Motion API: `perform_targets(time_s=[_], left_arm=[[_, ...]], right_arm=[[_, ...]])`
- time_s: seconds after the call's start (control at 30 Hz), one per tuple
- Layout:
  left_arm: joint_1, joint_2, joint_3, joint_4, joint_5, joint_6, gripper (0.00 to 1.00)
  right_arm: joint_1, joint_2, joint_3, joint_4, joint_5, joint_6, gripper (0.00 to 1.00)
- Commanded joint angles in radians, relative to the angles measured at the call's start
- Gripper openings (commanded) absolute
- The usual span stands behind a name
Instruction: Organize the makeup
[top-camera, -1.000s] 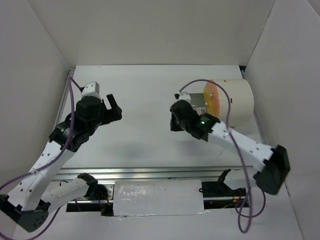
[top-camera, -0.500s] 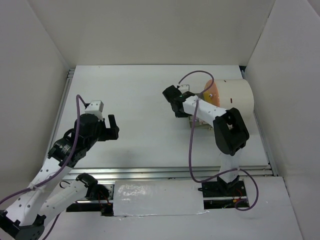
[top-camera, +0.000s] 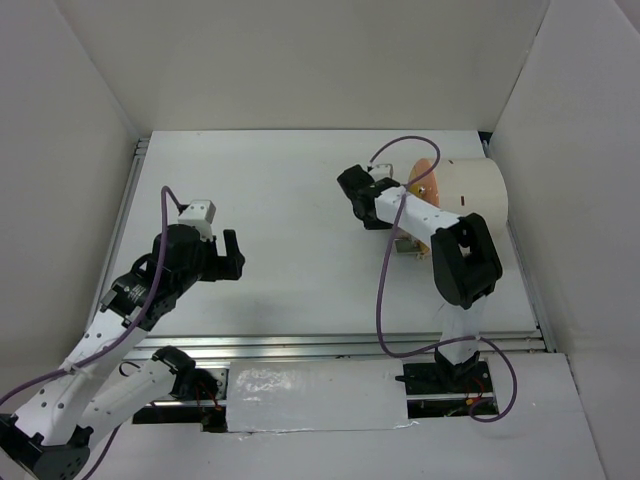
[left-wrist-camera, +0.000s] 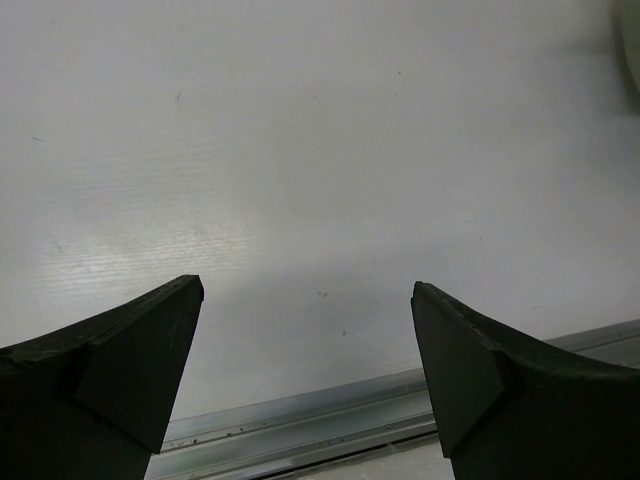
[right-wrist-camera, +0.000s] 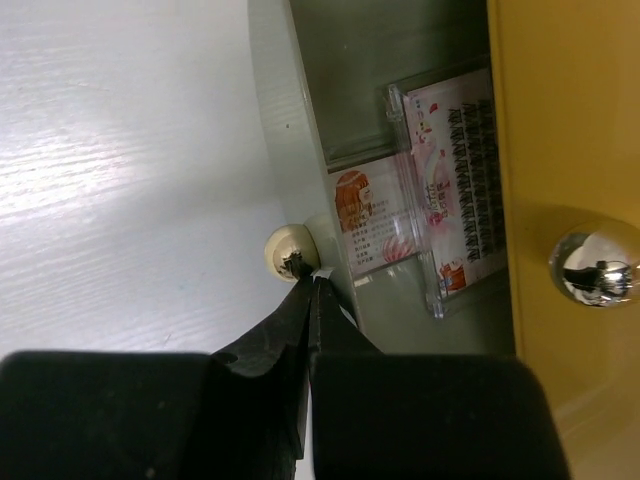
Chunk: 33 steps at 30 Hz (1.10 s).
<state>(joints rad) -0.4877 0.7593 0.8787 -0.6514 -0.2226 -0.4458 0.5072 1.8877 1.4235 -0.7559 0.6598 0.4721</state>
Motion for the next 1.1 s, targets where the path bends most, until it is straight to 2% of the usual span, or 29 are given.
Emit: perform_targets(time_s=[0.0,0.6,1.07], left_arm=[[0.001,0.0,0.002,0.041,0.031,0.025,0.99],[-0.002,0.005,0.0,0.045,0.049,0.032,0.99],[-0.009,0.003,0.002,0.045,0.048,0.032,1.0]], right_arm=[[-0.033,0.004,0.02,0.0,0.073,-0.021,0.0],[-0.087,0.083,0.031,-0.036,0.224,-0.029,0.0],[-0.105,0.021,-0.057,-0.037,0.267,-0.021,0.0]])
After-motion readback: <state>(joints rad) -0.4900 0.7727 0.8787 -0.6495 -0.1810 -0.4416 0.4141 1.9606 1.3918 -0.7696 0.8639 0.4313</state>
